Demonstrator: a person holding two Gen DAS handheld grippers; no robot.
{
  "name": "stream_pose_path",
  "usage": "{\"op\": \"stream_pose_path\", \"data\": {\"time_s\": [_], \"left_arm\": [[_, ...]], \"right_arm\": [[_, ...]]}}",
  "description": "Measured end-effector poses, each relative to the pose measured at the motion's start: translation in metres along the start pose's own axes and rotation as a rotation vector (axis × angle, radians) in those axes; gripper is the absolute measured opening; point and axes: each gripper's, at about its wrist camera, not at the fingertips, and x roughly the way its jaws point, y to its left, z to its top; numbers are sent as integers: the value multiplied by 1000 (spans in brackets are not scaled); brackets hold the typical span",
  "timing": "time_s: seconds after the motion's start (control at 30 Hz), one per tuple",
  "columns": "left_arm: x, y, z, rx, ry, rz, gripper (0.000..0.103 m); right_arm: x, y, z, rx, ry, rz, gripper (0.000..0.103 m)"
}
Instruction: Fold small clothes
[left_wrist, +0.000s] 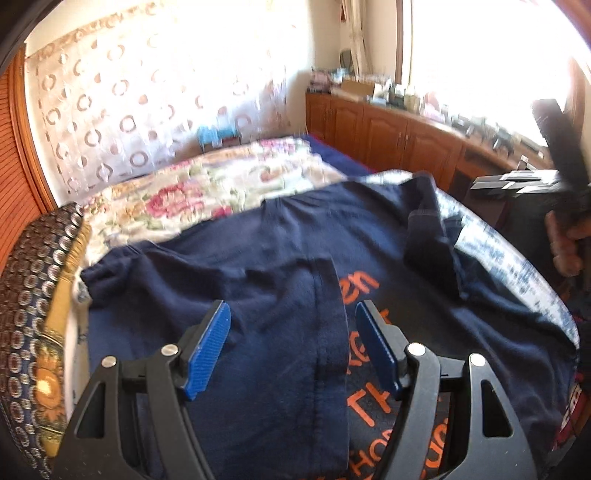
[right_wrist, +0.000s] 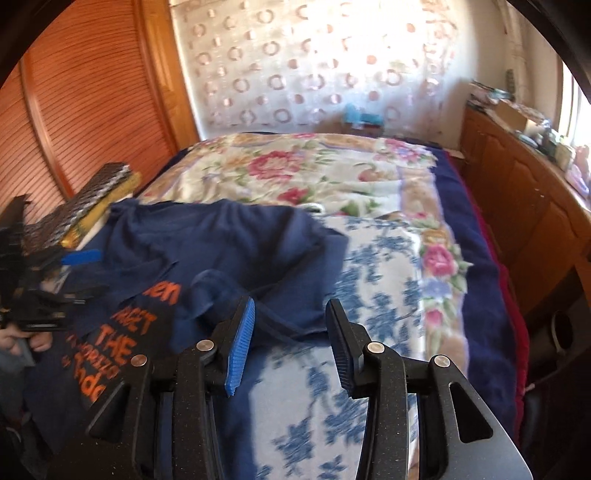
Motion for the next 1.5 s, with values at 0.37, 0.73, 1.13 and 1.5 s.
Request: {"op": "stream_pose_path", "data": {"time_s": [0.37, 0.73, 1.13, 1.5], "left_arm": [[-26, 15, -19, -27, -28, -19, 71], [-34, 27, -21, -70, -51, 1, 71], [-51, 66, -23, -159, -85, 126, 71], [-41, 100, -16, -148, -35, 135, 71]], "right_arm": [[54, -19, -14, 134, 170, -38, 40], [42, 14, 9, 16, 104, 19, 0], [66, 106, 91, -196, -29, 130, 29], [82, 52, 55, -155, 13, -71, 57]]}}
